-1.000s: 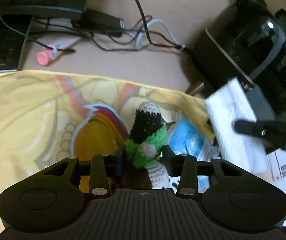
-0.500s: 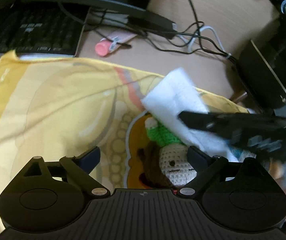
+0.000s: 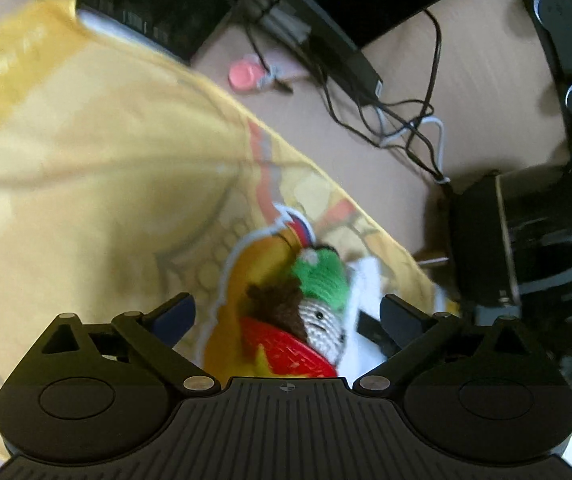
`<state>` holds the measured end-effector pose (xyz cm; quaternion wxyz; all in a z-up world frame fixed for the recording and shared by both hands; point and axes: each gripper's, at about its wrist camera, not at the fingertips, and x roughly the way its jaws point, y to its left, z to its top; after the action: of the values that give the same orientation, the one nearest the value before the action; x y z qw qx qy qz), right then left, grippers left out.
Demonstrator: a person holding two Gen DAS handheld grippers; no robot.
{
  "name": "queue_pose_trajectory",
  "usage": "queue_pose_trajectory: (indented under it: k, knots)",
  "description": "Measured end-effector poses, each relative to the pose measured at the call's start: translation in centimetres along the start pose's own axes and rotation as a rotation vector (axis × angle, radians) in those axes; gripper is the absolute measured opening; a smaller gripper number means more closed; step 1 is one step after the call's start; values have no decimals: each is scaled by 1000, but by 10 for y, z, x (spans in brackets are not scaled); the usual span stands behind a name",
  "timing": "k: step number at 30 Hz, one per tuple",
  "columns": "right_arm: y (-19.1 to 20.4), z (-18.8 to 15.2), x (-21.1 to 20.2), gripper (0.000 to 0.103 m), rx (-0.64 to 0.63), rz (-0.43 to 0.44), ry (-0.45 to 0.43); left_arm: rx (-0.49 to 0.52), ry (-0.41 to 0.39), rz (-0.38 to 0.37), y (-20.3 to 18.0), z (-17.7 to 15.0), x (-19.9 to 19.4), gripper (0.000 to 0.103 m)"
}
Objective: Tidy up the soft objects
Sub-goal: 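Lift the crocheted doll with the left gripper while the right gripper wipes it with the tissue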
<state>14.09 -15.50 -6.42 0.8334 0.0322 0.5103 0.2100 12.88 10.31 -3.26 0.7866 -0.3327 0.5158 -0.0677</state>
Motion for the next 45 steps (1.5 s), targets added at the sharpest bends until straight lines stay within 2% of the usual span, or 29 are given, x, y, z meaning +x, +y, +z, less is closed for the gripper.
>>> queue_pose_trajectory:
  k: [3,6,9,11,16,20,23,26,28,29,33,35,38,41,45]
  knots:
    - [15,5,-20,10,33,156,-30,73,-31,78,-9,5,-5,102]
    - [41,1,-32,10,-43,246,-55,162,-63,176,-19,6,-5,102]
    - [52,-9,-28,10,-126,179,-64,239,-60,200,-26,-1,-6,102]
    - [44,-8,-27,15,-75,169,-55,292,-42,188,-32,-9,-8,102]
    - [27,-14,-27,15,0,122,-45,446,39,174,-52,-36,9,102]
    - [15,-20,-28,15,50,81,-40,512,106,164,-61,-51,25,102]
    - [6,-24,-28,14,72,27,-44,505,116,163,-58,-53,26,102]
    - [2,-22,-30,12,56,-41,-68,459,96,198,-49,-47,23,102]
    - [1,-20,-35,11,55,-42,-82,422,77,224,-41,-42,19,102]
    - [2,-19,-41,11,69,6,-86,401,70,226,-37,-39,17,102]
    - [17,-13,-62,11,109,312,-105,316,34,217,-24,-24,6,102]
    - [30,-12,-65,11,47,364,-116,297,18,228,-22,-20,2,102]
    - [32,-13,-44,11,48,314,-55,296,17,237,-22,-19,1,102]
    - [16,-19,-21,11,132,265,15,296,34,224,-22,-22,4,103]
    - [8,-23,-14,12,158,225,39,304,54,222,-23,-26,10,103]
